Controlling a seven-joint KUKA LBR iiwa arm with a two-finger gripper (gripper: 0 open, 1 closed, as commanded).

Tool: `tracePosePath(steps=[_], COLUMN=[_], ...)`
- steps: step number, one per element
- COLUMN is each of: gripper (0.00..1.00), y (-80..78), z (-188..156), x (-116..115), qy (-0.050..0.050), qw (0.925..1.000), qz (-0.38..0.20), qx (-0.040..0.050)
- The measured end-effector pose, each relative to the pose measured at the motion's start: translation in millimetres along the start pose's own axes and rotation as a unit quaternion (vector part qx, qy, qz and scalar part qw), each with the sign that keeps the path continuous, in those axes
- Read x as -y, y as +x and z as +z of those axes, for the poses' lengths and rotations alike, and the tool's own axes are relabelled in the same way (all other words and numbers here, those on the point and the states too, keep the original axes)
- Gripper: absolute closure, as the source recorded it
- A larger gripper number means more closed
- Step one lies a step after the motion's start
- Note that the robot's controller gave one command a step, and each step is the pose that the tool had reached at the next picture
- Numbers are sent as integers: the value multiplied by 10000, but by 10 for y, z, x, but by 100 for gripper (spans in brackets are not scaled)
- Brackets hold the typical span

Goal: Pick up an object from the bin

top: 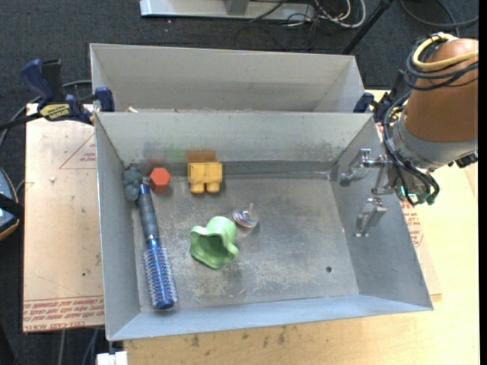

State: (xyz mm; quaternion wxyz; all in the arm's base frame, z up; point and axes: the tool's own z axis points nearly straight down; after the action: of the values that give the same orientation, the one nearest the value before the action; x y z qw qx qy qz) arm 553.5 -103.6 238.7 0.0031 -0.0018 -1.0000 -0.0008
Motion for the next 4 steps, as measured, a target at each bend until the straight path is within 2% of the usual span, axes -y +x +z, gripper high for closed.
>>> tracePosePath(steps=[1, 2, 3, 4], gripper=[0, 0, 0, 0], y=[-257, -589, -611, -446], z=[1026, 1208, 1631, 1576], x=[-711, -1683, -1433, -1869], qy=[-8, -5, -7, 7], qw=[9928, 9731, 9779, 9531], qz=[-1195, -2304, -2090, -3025], qx=[11, 54, 60, 48])
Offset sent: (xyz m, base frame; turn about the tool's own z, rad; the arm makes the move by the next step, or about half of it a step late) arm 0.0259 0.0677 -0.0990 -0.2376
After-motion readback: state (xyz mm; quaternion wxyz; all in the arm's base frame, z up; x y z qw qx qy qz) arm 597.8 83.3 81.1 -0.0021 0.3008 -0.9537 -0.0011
